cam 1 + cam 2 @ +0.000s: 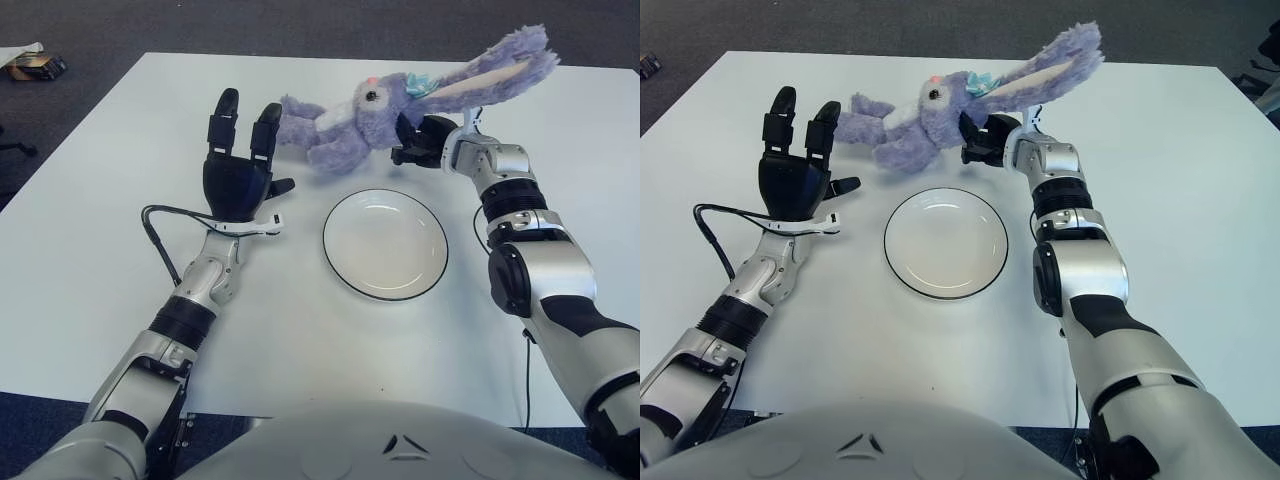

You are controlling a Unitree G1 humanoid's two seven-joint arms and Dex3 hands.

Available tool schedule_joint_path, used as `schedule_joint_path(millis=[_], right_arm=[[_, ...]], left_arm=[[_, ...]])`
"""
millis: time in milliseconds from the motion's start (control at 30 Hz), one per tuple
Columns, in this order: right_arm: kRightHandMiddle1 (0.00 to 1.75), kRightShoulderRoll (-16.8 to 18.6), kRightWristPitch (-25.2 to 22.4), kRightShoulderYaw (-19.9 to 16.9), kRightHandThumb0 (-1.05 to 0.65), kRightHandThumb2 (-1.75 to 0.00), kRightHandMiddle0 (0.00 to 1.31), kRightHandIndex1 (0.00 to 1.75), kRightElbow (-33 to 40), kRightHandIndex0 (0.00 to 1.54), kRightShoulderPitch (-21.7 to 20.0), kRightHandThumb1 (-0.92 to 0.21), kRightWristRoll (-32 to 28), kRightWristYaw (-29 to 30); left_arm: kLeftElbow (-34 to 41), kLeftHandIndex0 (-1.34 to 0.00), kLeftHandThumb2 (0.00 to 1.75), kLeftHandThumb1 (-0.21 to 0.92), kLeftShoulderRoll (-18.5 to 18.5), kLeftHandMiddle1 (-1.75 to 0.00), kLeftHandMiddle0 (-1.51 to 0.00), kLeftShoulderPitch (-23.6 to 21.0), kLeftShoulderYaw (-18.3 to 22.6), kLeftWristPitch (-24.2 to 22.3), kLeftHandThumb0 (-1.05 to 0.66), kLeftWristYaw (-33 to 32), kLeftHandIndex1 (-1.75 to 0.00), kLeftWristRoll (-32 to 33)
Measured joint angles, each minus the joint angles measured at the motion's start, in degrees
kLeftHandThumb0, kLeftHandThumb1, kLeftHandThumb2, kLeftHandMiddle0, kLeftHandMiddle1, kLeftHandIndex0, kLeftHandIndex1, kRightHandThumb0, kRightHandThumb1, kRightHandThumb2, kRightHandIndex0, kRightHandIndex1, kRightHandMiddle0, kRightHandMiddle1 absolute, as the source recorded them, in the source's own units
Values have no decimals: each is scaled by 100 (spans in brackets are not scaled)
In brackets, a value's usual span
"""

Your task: Put the doll into the plate.

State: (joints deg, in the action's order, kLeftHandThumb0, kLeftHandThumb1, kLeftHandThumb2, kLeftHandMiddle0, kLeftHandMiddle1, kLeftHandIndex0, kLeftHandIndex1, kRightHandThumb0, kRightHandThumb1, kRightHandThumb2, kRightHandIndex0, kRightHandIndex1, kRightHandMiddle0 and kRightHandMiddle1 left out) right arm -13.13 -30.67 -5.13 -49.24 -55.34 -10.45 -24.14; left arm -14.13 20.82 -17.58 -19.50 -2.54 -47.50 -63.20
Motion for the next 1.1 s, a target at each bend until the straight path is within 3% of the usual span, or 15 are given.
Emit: schedule_joint_path(millis=[67, 167, 267, 333, 367, 467, 533, 633, 733, 767, 867, 1100], right_arm=[[169, -79, -159, 34, -9, -109, 33, 175, 126, 59, 58, -49, 20, -93], [173, -201, -465, 59, -3, -90, 15, 175, 308, 40, 101, -67, 38, -160], [174, -334, -709, 129, -1, -78, 7, 174, 460, 32, 112, -77, 95, -188], [174, -427, -845, 205, -18, -65, 13, 174, 579, 25, 119, -84, 144, -234], [170, -483, -916, 255, -38, -60, 8, 175, 657, 23, 129, -86, 183, -274], [162, -721, -1111, 434, -63, -54, 3, 175, 927, 17, 181, -89, 296, -484], [157, -913, -1168, 533, -69, -53, 1, 173, 1071, 14, 224, -90, 350, -655], [132, -1231, -1153, 699, -77, -53, 0, 153, 1260, 7, 293, -91, 475, -932], [115, -1534, -928, 859, -81, -54, 0, 139, 1415, 5, 397, -92, 630, -1197], [102, -1602, -846, 896, -83, -56, 0, 131, 1445, 4, 424, -92, 674, -1253], [83, -1899, -320, 1094, -86, -60, 0, 117, 1384, 4, 492, -92, 868, -1611], [62, -2417, 1021, 1470, -83, -62, 0, 109, 751, 17, 478, -92, 1457, -2064]], left_arm=[[-6, 0, 86, 39, 0, -47, 0, -1, 0, 3, -57, 39, -90, 12], [-9, 0, 93, 33, -1, -53, 0, -1, 0, 27, -53, 78, -97, 98], [-9, 0, 95, 32, -1, -56, 0, -1, 1, 46, -52, 127, -99, 182], [-9, 0, 96, 32, -1, -56, 0, -1, 2, 42, -53, 158, -99, 199], [-8, 0, 96, 32, -1, -57, 0, -1, 2, 37, -53, 171, -100, 203], [3, 0, 96, 32, -5, -58, 0, -1, 1, 4, -52, 225, -102, 208], [21, 0, 96, 32, -4, -59, 0, 1, 2, -24, -52, 267, -103, 215], [57, 0, 97, 31, -3, -59, 0, 5, 7, -75, -51, 316, -105, 221], [81, 0, 98, 30, 1, -59, 0, 10, 16, -86, -50, 343, -107, 230], [86, 0, 98, 30, 2, -59, 0, 14, 18, -86, -49, 343, -107, 233], [105, 0, 100, 29, 2, -58, 0, 33, 30, -49, -49, 346, -108, 307], [148, 0, 99, 30, 4, -57, 0, 81, 43, -43, -51, 418, -108, 422]])
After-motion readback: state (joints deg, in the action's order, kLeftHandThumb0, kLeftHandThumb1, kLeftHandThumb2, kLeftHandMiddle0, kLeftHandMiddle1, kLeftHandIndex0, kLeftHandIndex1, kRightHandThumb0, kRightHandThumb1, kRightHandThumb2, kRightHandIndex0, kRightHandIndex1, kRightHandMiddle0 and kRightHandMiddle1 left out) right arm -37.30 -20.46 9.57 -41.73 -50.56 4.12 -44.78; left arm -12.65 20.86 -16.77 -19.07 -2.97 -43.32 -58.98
